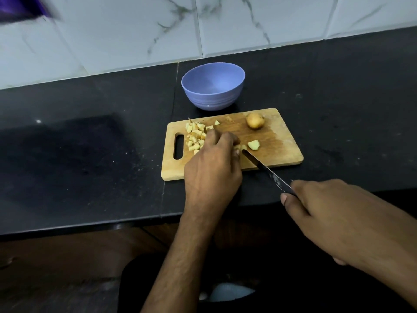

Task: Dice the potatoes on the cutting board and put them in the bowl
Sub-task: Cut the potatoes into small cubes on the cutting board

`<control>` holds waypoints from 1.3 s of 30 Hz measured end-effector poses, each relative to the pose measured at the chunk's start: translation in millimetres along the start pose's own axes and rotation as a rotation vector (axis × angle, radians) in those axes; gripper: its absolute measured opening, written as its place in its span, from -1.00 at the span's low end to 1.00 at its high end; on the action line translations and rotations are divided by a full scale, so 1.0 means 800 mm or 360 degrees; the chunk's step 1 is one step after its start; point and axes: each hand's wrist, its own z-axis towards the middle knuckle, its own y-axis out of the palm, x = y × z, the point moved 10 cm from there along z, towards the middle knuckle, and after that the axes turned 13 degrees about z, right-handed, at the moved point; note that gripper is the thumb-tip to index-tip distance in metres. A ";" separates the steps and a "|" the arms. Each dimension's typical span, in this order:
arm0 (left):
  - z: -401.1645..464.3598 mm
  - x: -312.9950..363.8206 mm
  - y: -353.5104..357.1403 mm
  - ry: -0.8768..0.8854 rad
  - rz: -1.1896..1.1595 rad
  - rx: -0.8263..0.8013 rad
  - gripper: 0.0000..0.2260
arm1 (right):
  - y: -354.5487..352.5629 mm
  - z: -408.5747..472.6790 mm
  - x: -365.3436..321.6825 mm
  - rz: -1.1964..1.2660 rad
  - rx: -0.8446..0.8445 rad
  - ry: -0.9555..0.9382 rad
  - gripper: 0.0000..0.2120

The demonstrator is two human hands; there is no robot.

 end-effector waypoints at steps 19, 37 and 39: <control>-0.008 -0.007 -0.005 -0.0053 -0.0114 0.0045 -0.77 | 0.005 0.015 -0.001 0.0046 0.0014 -0.0056 -0.68; -0.014 -0.036 -0.003 -0.0273 -0.0512 0.0125 -0.87 | 0.015 0.019 -0.026 0.0019 0.0107 -0.0182 -0.65; -0.014 -0.037 -0.003 -0.0278 -0.0521 0.0128 -0.87 | 0.018 0.021 -0.028 0.0032 0.0091 -0.0193 -0.66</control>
